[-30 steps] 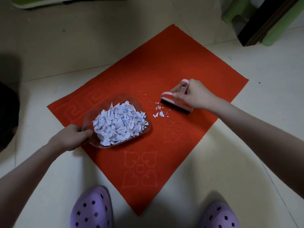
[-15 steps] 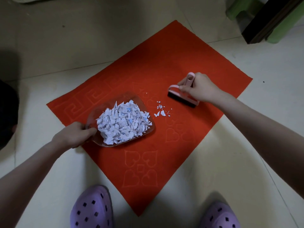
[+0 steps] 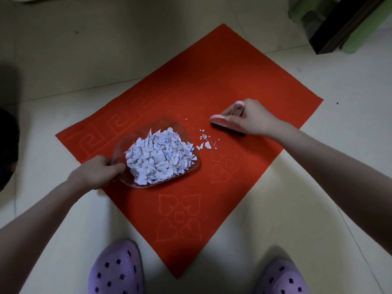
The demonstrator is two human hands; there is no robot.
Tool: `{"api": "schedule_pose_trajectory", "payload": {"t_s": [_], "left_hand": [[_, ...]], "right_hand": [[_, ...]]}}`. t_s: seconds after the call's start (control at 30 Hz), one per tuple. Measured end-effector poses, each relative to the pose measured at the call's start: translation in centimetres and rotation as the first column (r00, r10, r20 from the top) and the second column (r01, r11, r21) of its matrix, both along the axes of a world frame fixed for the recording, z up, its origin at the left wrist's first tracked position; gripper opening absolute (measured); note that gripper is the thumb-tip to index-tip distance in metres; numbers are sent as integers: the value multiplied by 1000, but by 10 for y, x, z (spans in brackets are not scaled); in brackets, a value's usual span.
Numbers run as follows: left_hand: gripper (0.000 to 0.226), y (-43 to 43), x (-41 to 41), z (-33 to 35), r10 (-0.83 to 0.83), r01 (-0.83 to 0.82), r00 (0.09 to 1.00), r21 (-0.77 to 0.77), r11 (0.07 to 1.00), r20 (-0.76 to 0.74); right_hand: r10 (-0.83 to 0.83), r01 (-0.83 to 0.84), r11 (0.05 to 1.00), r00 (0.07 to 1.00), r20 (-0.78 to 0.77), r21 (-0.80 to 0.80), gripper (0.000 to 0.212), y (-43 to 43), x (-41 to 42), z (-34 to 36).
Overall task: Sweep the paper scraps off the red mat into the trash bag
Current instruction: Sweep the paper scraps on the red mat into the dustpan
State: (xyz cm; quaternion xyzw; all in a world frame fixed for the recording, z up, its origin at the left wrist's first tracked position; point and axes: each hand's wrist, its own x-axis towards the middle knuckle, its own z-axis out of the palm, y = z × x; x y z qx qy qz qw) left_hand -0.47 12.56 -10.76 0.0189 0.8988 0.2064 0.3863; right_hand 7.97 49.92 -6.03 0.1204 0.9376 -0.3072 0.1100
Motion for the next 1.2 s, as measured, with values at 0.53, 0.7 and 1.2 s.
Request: {"api": "schedule_pose_trajectory", "payload": {"t_s": [0.53, 0.7, 1.2], "left_hand": [[37, 0, 3, 2, 17, -17, 1000, 5, 1000, 15], [38, 1, 4, 2, 15, -15, 1000, 8, 1000, 13], [39, 1, 3, -2, 23, -24, 1000, 23, 999, 11]], "right_hand": [[47, -45, 999, 993, 107, -18, 19, 9, -10, 7], [29, -24, 998, 995, 100, -52, 17, 34, -4, 36], [-52, 64, 991, 993, -102, 116, 23, 19, -58, -11]]}}
